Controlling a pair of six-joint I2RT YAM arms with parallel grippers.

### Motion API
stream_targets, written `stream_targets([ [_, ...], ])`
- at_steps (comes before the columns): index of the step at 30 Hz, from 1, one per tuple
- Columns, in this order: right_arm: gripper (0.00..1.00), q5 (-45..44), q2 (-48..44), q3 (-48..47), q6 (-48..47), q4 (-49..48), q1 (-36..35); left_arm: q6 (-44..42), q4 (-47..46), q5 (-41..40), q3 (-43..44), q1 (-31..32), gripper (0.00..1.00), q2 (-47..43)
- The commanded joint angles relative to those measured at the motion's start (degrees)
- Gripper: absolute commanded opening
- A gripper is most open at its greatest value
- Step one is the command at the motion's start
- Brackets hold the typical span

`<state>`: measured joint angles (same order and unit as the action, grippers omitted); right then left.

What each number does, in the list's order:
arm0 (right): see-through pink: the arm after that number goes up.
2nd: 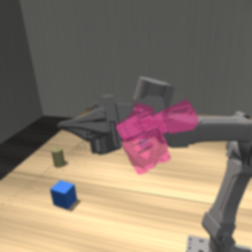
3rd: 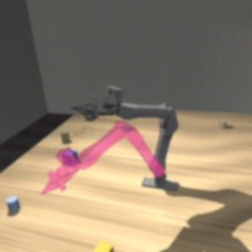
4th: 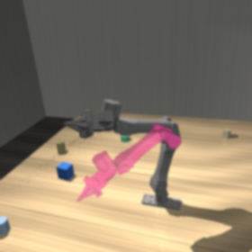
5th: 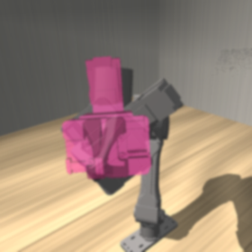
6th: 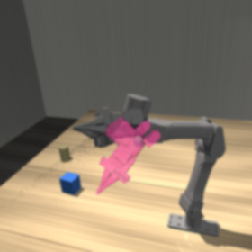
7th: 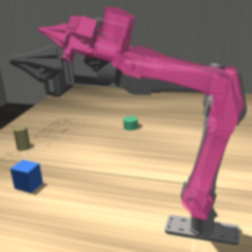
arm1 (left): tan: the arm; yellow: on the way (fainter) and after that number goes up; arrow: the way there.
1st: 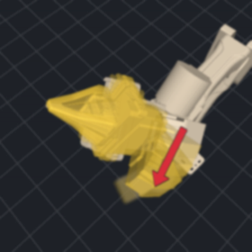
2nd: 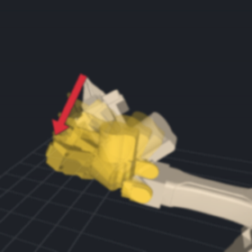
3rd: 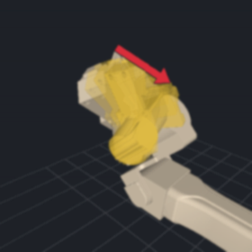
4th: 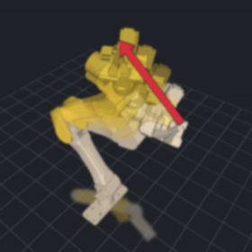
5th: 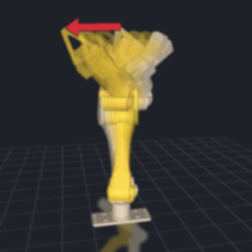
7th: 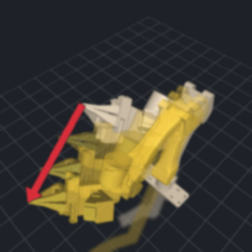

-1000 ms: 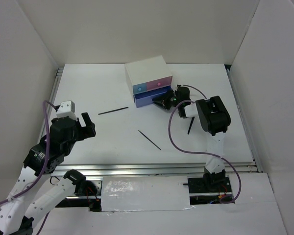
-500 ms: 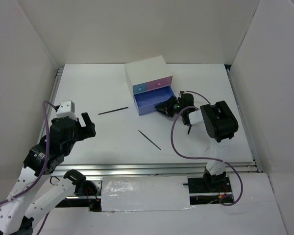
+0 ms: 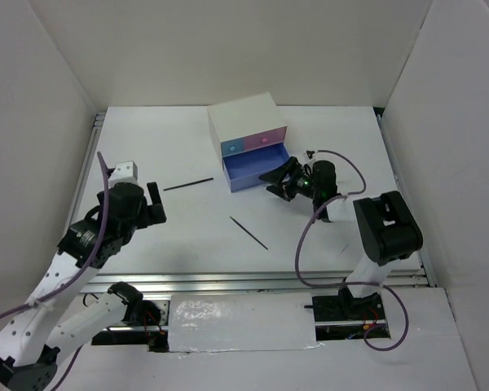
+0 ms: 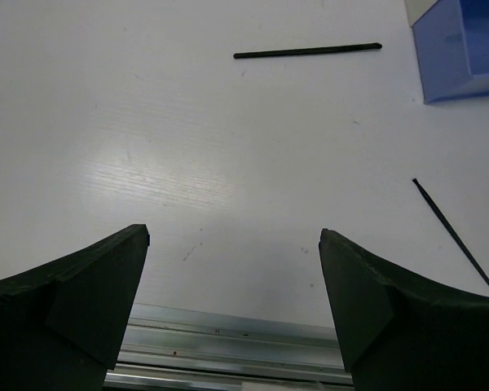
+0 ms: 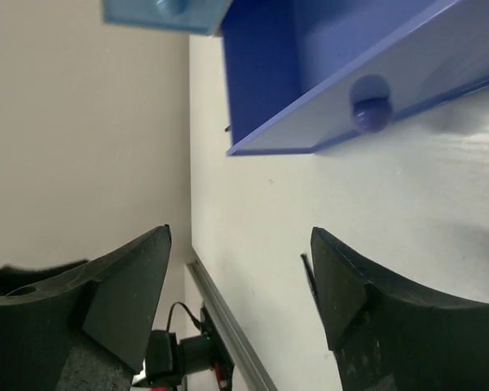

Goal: Organize the makeup

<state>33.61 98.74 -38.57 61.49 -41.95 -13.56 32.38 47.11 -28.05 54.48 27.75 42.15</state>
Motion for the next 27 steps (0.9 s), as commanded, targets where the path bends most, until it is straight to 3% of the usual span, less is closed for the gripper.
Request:
stream_targets([
  [1,0.78,1.6,-7.8,2.6,-3.0,-1.0,0.0,6.4,1.8,-4.1,3.9,-0.3,0.99,5.2],
  [3,0.94,1.6,-13.7,3.4,-5.1,4.2,-0.5,10.1,0.3,-3.2,4.0,-0.4,0.99,8.7],
  [5,1.0,1.4,-19.5,4.8,-7.4,8.6,-1.3,12.2,-3.8,-1.9,3.4,-0.5,0.99,12.8],
  [10,1.0,0.0,-33.6,7.4,-13.1,18.9,-2.5,19.6,-8.0,-0.6,6.9,-1.8,0.99,24.4],
  [13,1.0,-5.9,-41.2,5.6,-18.7,35.1,-5.2,20.5,-8.9,1.0,15.0,-3.1,0.99,36.2],
  [16,1.0,-10.6,-47.5,5.2,-21.3,43.6,-7.4,24.1,-4.8,1.9,23.5,-5.1,0.99,46.1],
  [22,1.0,-14.7,-55.0,6.1,-22.3,50.6,-8.7,37.6,6.0,1.4,38.2,-6.5,0.99,60.7],
  [27,1.0,-13.3,-56.1,6.7,-22.6,51.4,-9.1,51.5,9.3,2.0,42.2,-7.8,0.99,66.5],
])
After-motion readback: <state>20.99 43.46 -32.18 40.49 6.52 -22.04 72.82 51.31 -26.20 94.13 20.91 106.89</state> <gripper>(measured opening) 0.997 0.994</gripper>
